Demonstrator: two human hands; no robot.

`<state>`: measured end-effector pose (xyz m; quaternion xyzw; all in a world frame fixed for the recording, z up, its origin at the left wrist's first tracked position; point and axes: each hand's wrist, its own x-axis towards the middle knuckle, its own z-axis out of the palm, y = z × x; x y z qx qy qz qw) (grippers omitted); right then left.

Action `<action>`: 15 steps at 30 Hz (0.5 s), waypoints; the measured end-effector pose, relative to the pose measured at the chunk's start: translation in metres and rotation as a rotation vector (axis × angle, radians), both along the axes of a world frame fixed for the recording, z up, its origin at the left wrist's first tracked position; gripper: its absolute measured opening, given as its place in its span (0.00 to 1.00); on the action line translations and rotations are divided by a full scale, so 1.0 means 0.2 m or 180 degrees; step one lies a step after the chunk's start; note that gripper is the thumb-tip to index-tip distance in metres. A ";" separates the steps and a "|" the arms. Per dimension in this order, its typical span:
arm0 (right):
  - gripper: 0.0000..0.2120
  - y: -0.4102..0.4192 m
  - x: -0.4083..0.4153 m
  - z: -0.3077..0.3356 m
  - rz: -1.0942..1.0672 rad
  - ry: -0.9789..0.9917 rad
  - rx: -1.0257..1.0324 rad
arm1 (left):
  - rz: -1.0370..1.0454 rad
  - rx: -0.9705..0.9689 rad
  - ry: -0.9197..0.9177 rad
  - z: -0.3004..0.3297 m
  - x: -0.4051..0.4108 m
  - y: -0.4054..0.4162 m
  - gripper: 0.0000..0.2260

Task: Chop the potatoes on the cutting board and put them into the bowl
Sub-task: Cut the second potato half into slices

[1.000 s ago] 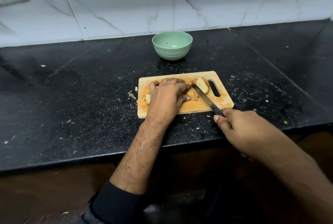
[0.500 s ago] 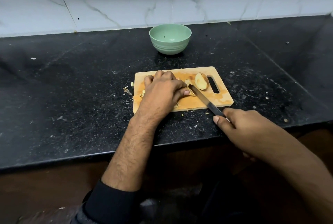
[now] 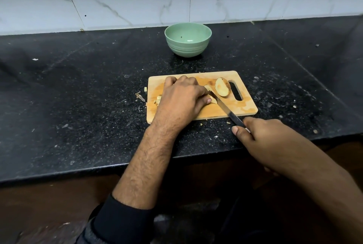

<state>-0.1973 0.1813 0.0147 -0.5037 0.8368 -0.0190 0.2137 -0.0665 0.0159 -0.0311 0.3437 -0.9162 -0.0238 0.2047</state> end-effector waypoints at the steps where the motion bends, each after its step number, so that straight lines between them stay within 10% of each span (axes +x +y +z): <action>1: 0.15 -0.01 0.00 0.00 0.0010 0.0034 0.0000 | 0.0019 -0.0024 0.0037 -0.01 0.00 0.01 0.15; 15: 0.18 -0.02 0.11 0.02 -0.0161 0.0181 -0.0227 | 0.0269 -0.0026 0.0213 -0.01 0.01 0.02 0.14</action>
